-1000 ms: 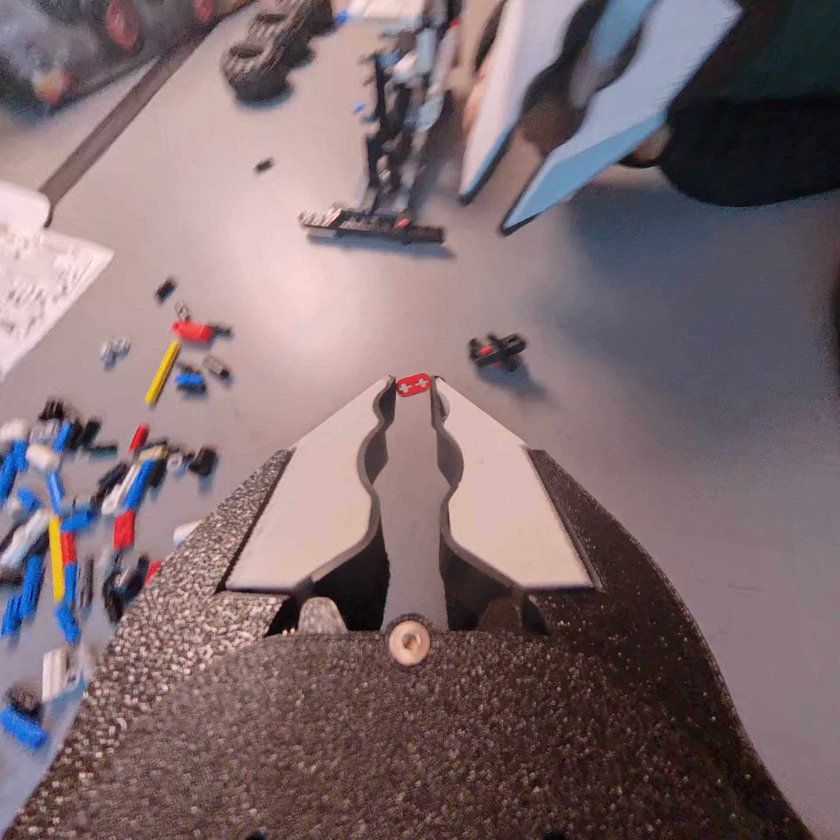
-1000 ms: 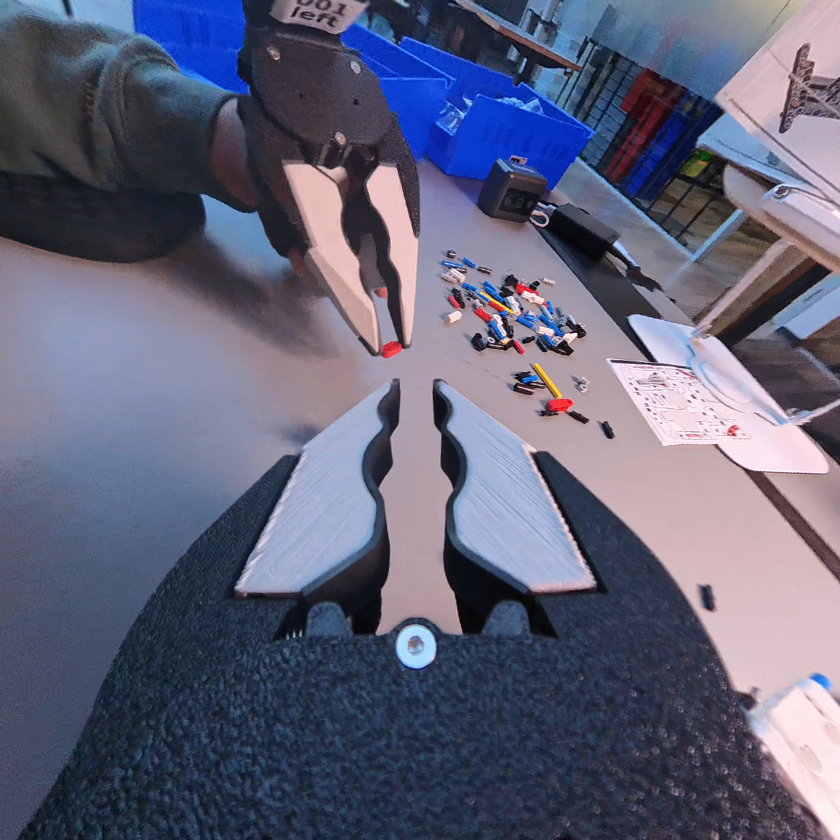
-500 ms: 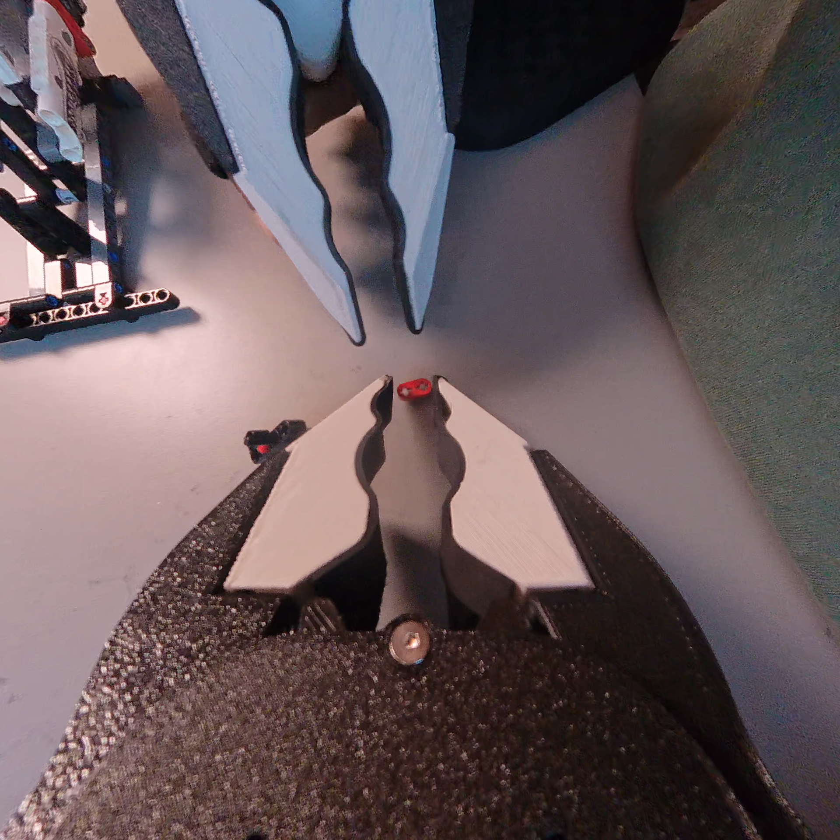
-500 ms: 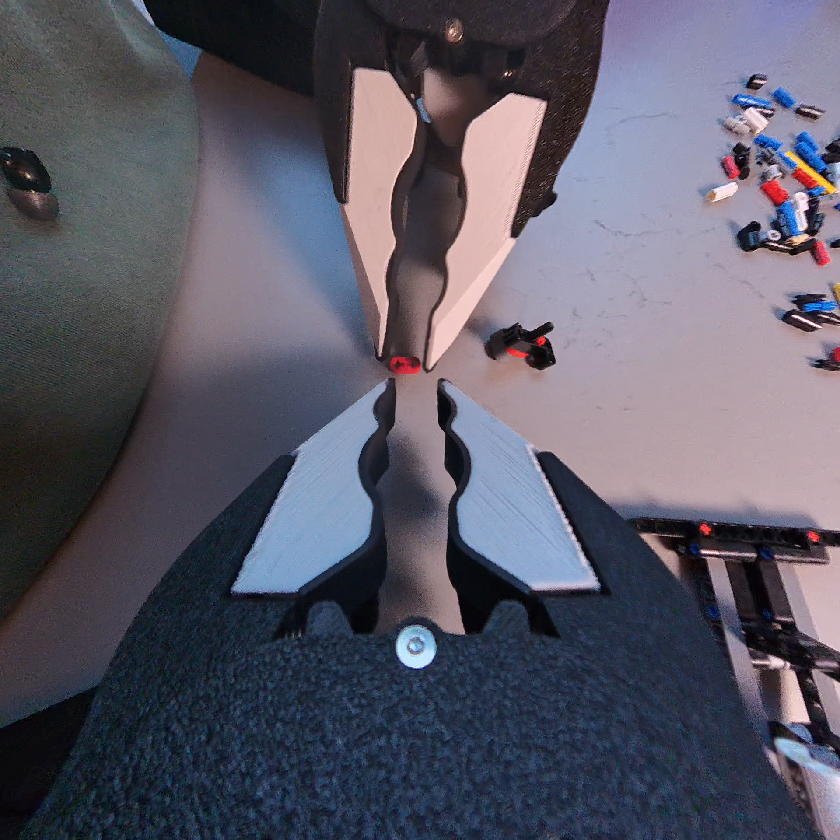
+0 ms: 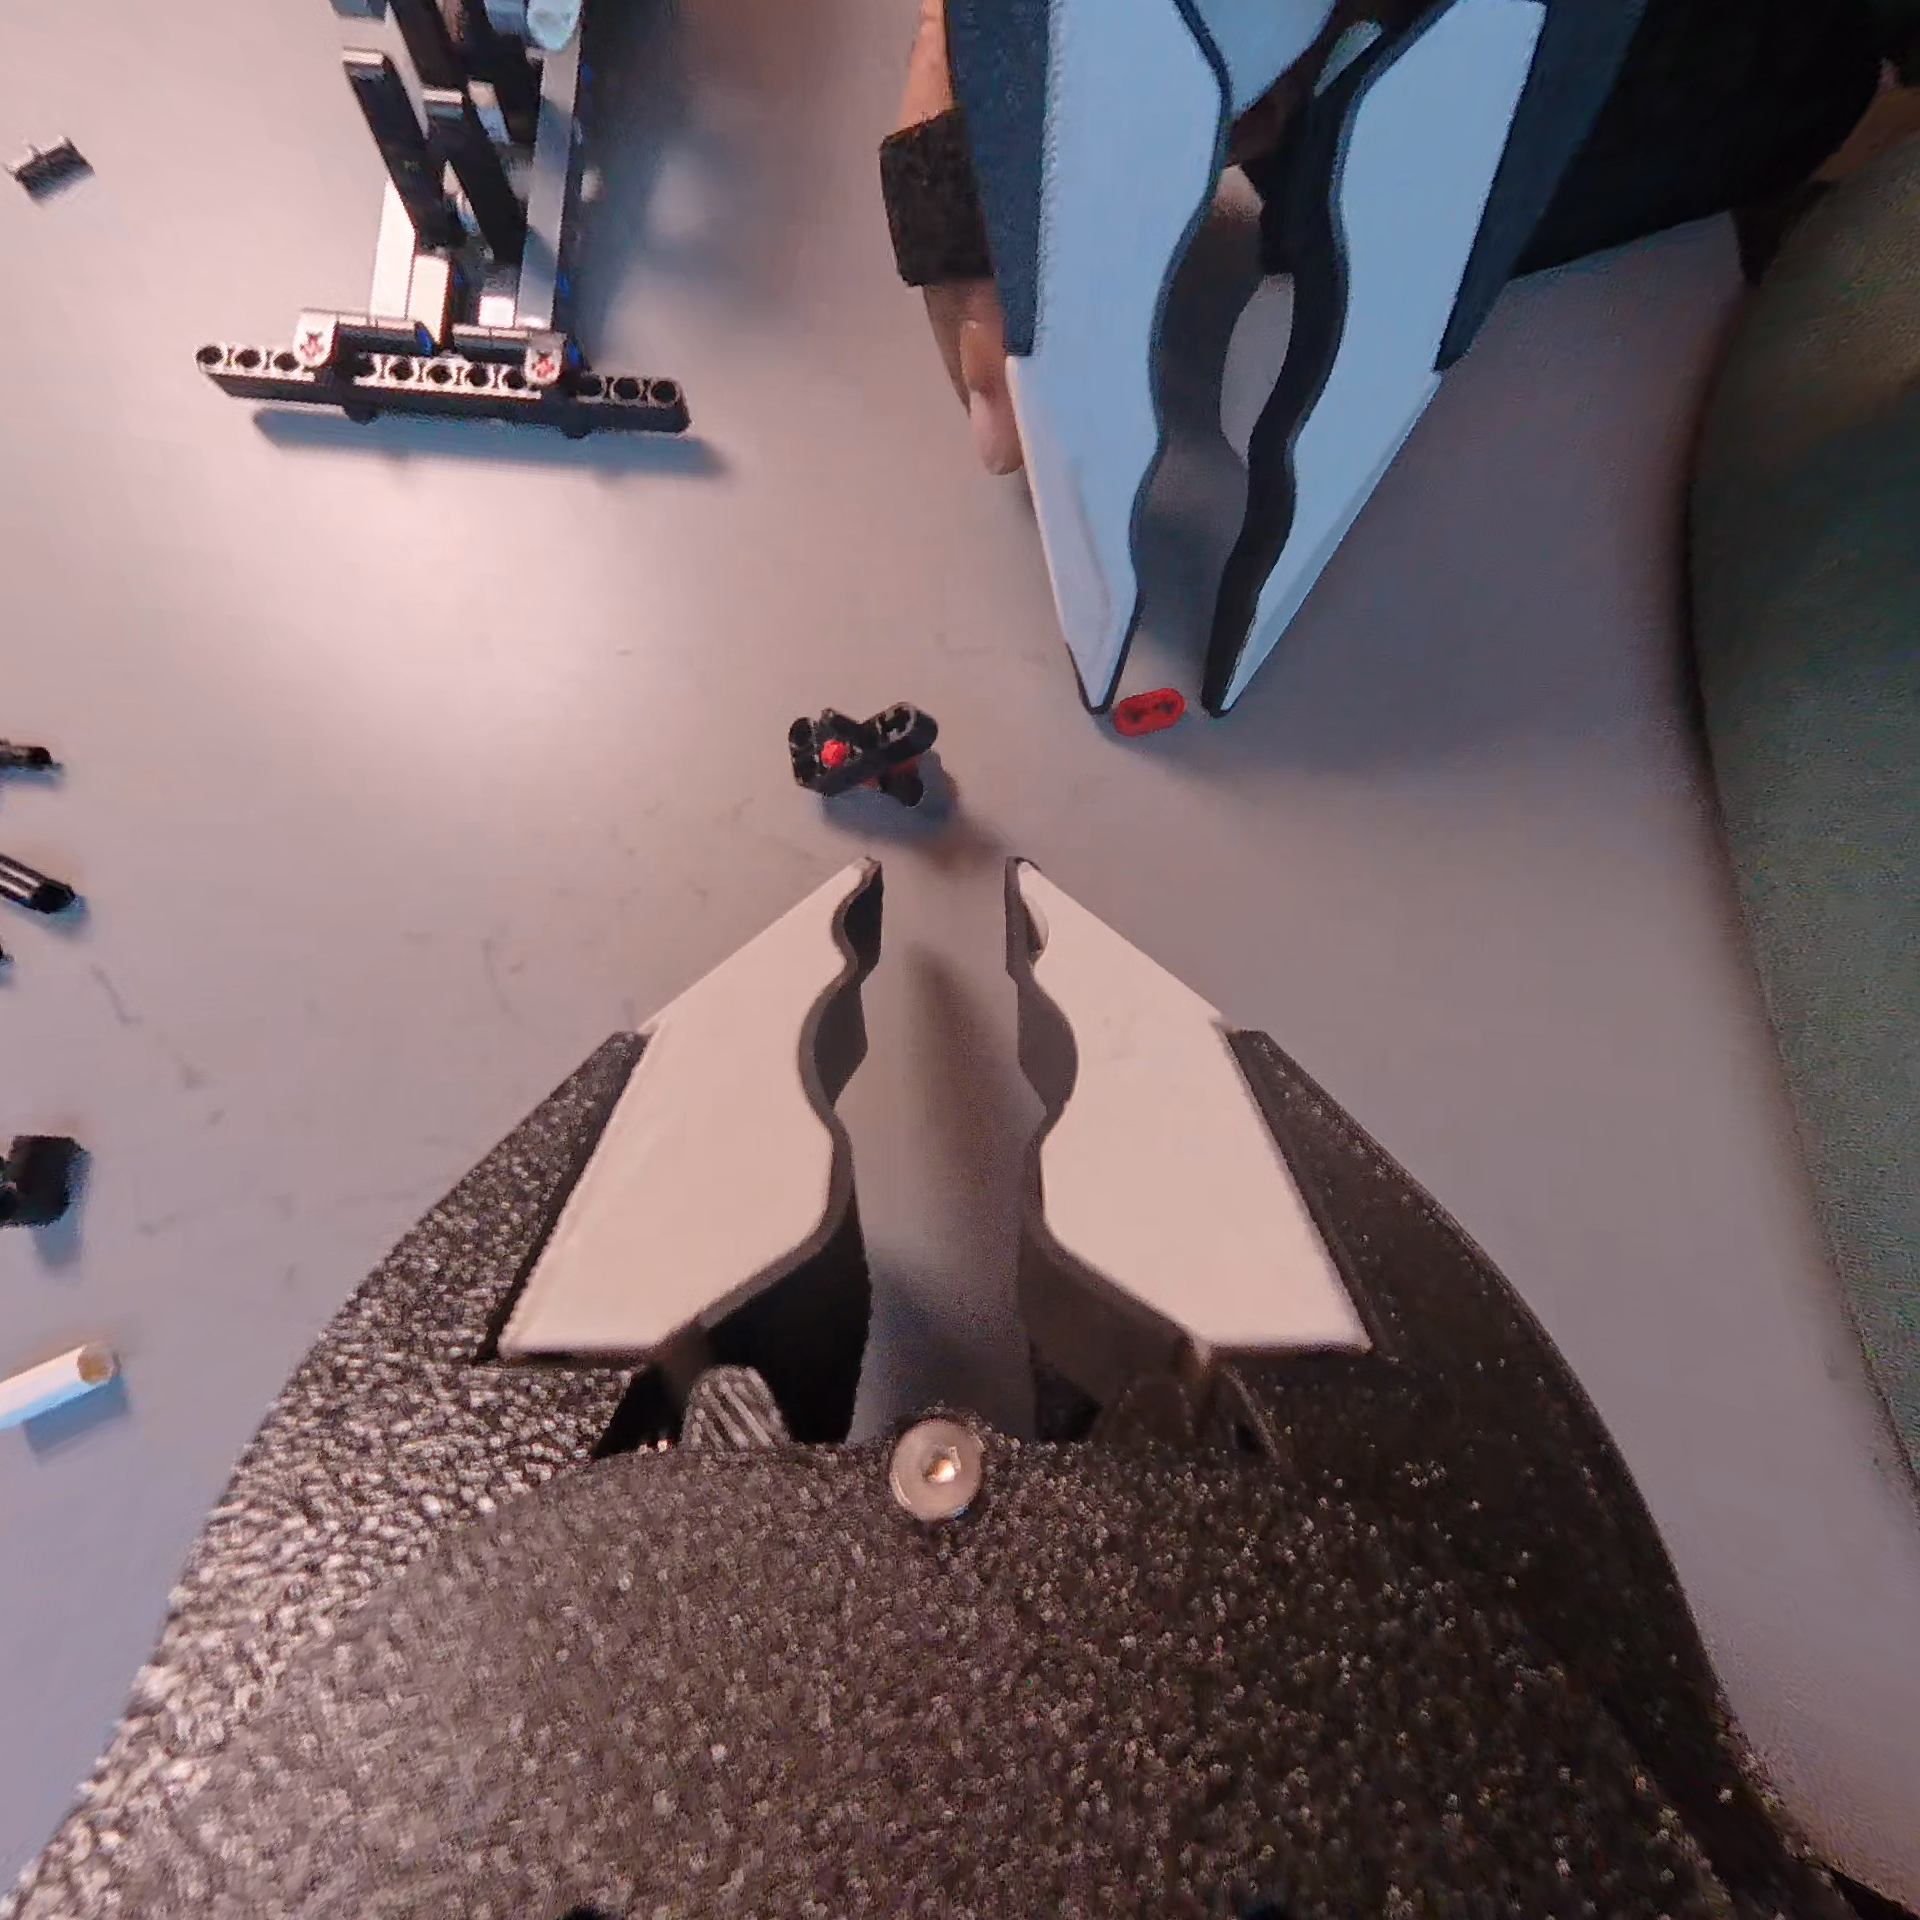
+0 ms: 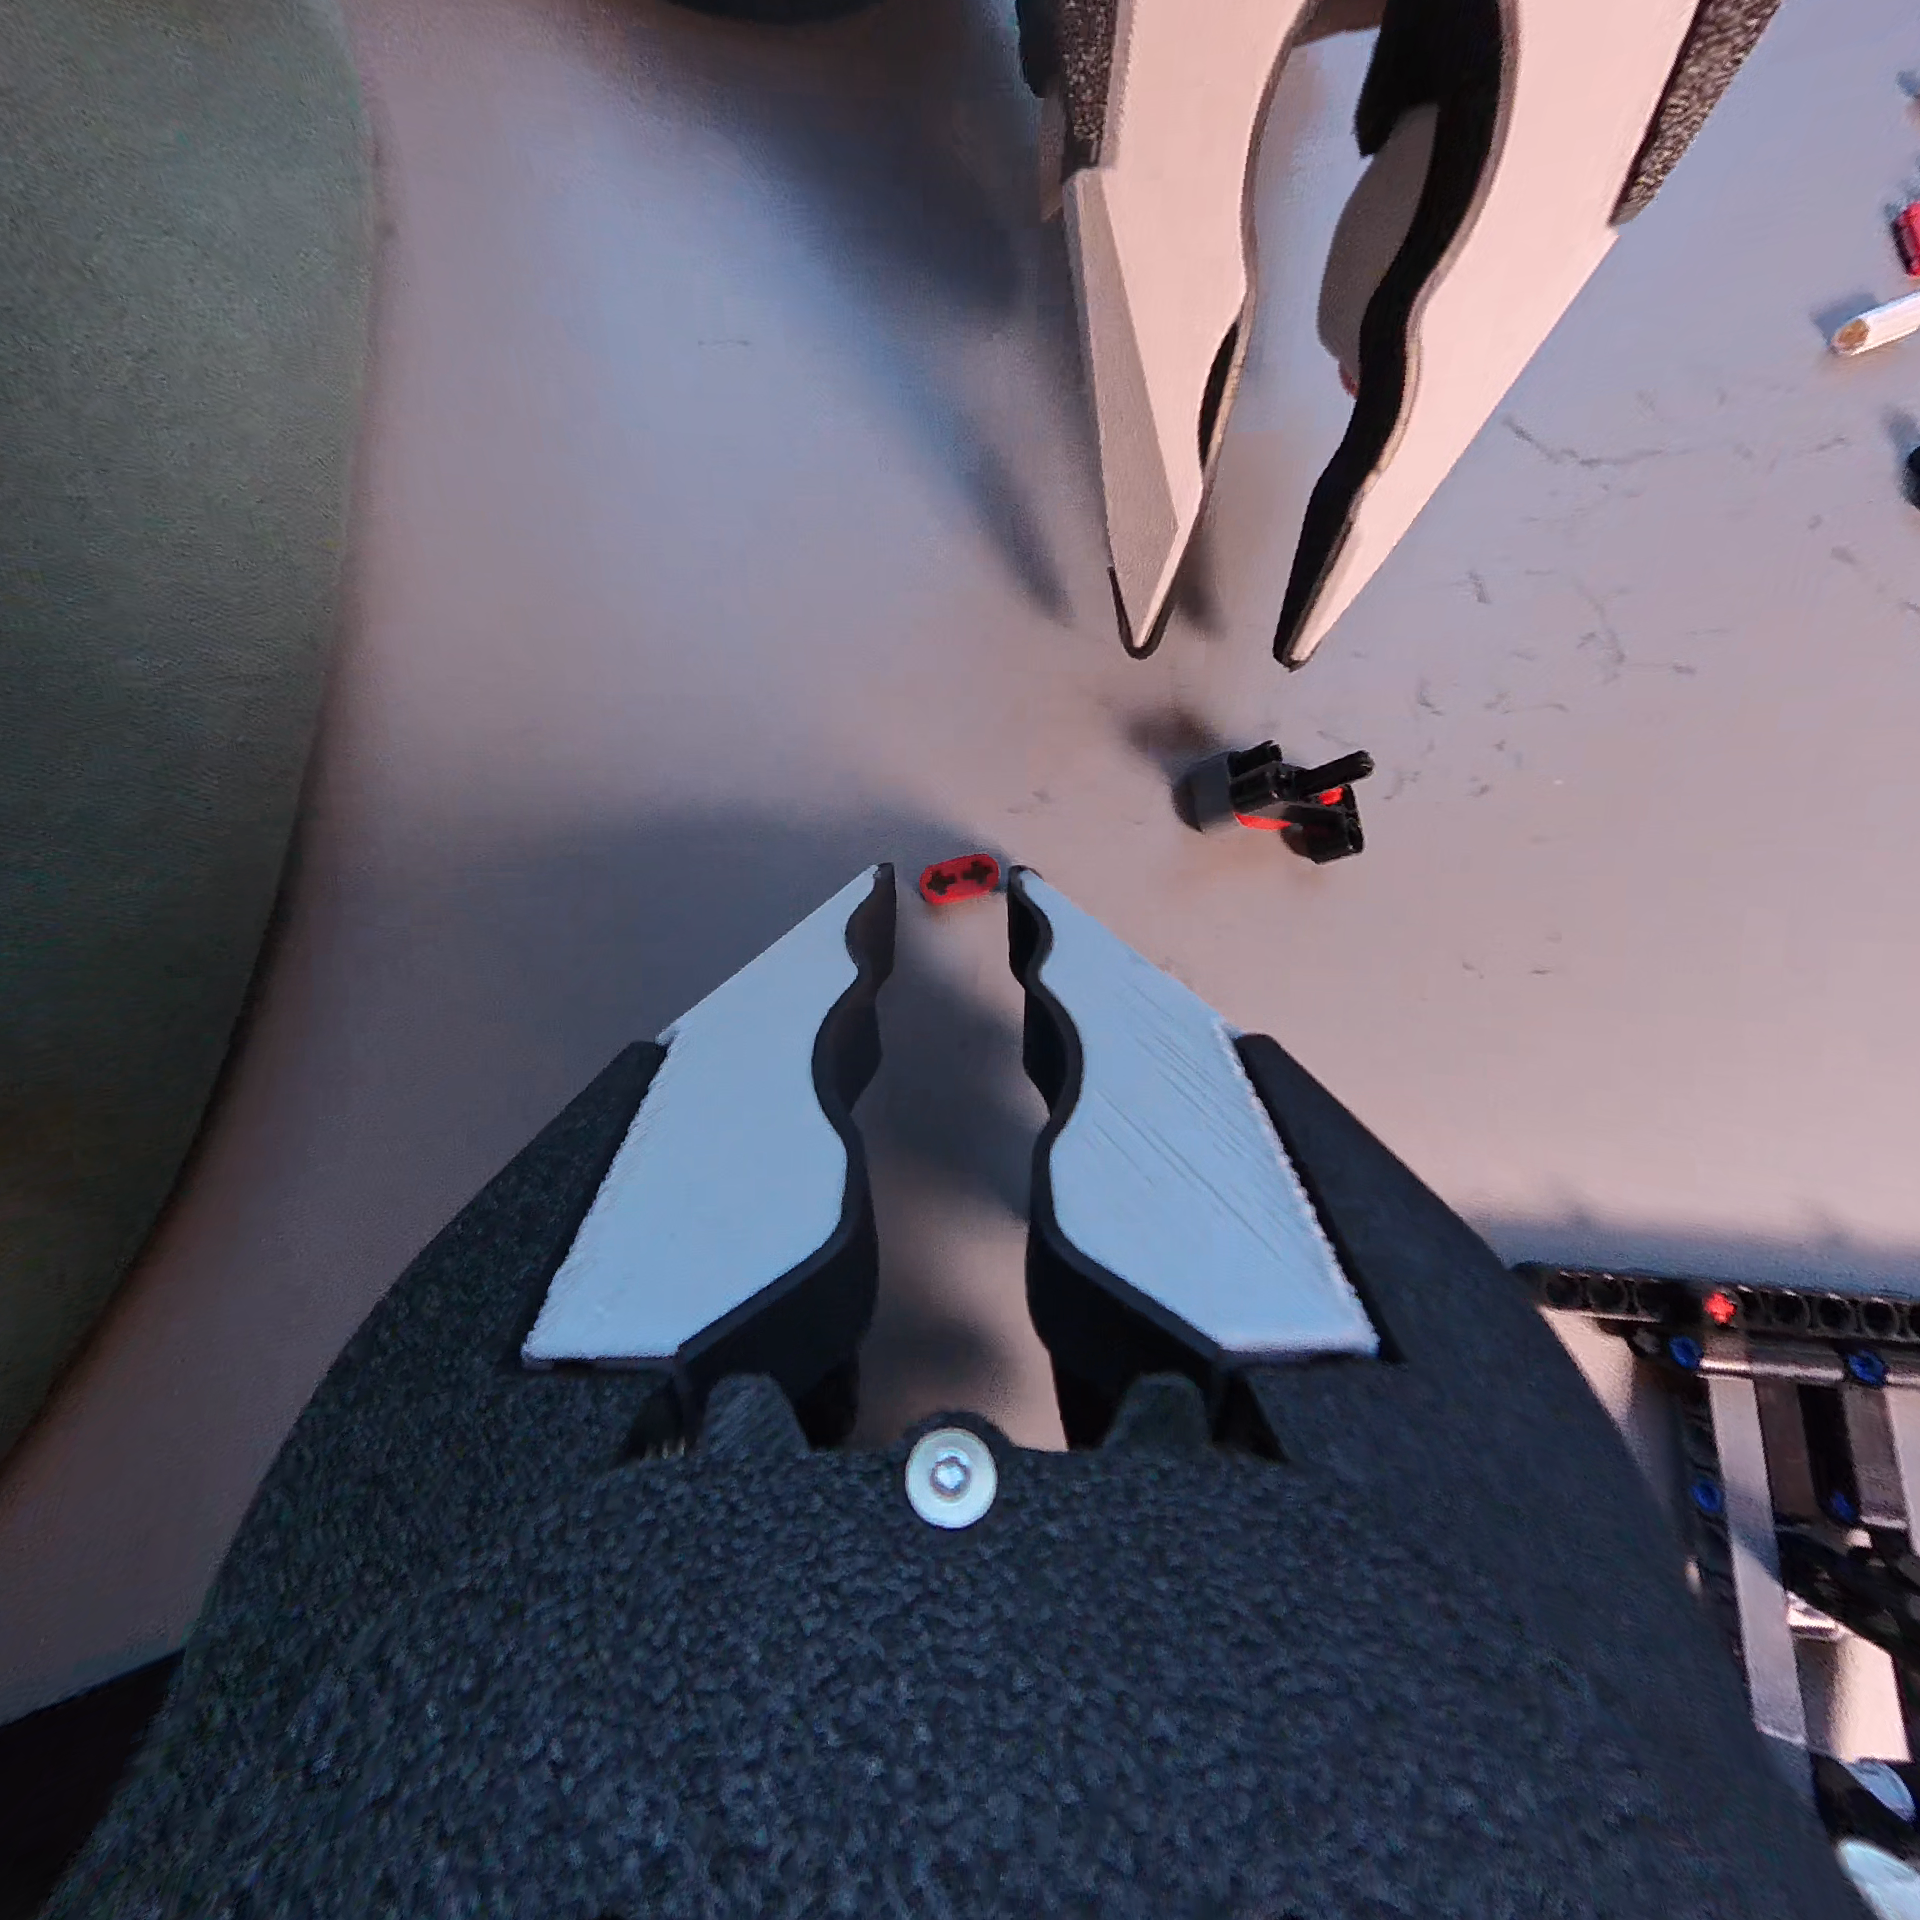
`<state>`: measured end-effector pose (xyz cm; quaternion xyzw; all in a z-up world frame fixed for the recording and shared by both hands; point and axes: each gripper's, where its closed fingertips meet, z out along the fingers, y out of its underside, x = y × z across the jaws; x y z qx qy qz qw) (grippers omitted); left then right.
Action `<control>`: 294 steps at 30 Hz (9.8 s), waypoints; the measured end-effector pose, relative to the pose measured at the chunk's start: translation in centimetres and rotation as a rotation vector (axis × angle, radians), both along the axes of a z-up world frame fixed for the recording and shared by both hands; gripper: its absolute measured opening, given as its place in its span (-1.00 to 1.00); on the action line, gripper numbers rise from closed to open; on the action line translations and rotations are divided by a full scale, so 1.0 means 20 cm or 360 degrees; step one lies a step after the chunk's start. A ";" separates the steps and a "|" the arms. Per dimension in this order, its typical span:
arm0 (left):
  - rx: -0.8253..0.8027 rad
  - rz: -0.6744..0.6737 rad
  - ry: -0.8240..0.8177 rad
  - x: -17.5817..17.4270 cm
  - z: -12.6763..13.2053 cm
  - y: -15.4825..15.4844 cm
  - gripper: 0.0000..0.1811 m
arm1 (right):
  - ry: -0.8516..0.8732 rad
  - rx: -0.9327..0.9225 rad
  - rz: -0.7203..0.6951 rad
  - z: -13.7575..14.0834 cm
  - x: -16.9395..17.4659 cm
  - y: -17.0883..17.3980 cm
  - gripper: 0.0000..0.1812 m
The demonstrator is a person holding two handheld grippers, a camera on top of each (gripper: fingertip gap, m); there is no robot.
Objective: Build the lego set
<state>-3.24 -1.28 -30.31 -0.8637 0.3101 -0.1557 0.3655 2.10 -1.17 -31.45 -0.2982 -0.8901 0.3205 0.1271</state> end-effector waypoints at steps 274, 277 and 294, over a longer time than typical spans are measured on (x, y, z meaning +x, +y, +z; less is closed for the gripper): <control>-0.0187 0.0080 -0.0304 0.01 0.01 -0.03 -0.79 | -0.0133 0.0015 -0.1002 -0.01 -0.06 0.18 -0.71; -0.0188 0.0074 -0.0311 0.01 0.02 -0.04 -0.79 | -0.0138 0.0016 -0.0981 -0.01 -0.06 0.18 -0.73; -0.0115 0.0250 -0.0325 -0.03 0.01 0.08 -0.68 | 0.0090 -0.0302 -0.0615 0.20 -0.16 0.19 -0.84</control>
